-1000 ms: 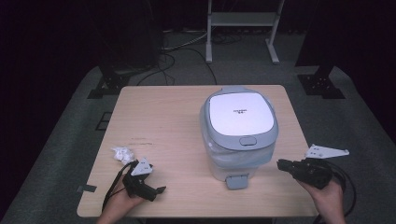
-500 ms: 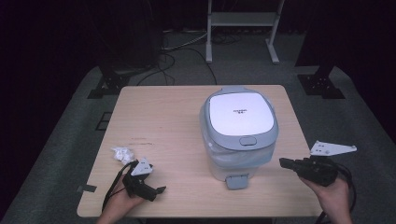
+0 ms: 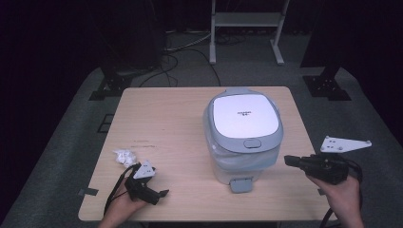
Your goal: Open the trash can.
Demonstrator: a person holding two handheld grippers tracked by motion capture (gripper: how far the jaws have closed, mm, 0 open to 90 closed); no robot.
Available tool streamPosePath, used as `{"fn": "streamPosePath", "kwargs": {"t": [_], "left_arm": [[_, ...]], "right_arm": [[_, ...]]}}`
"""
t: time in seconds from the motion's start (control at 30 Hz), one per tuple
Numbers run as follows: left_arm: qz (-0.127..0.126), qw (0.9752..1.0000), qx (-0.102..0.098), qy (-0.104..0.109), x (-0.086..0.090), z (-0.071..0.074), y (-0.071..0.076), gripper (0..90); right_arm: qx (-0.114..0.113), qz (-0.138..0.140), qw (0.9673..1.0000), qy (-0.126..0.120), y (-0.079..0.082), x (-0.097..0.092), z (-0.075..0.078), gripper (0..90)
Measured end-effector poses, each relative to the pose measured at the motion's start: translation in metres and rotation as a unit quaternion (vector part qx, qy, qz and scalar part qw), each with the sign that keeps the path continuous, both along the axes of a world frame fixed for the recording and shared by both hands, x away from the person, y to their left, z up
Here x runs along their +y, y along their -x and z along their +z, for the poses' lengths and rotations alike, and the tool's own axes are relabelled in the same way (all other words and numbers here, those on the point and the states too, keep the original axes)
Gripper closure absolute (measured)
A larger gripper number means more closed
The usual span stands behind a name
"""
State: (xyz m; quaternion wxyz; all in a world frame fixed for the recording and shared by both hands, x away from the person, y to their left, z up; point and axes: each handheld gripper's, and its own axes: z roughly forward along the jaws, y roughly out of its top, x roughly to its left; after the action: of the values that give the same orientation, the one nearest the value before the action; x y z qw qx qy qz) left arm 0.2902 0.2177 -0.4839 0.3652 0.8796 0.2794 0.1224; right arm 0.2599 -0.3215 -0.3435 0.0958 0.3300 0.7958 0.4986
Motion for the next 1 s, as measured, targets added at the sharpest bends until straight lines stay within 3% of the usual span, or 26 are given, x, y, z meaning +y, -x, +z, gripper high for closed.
{"fn": "streamPosePath", "kwargs": {"t": [0.33, 1.0], "left_arm": [[0.000, 1.0000, -0.001, 0.001, 0.000, 0.000, 0.000, 0.0], [0.000, 1.0000, -0.001, 0.001, 0.000, 0.000, 0.000, 0.0]], "right_arm": [[-0.023, 0.014, 0.9993, -0.024, 0.002, -0.001, 0.024, 90.0], [-0.054, 0.048, 0.9960, -0.052, 0.003, 0.009, 0.055, 90.0]]}}
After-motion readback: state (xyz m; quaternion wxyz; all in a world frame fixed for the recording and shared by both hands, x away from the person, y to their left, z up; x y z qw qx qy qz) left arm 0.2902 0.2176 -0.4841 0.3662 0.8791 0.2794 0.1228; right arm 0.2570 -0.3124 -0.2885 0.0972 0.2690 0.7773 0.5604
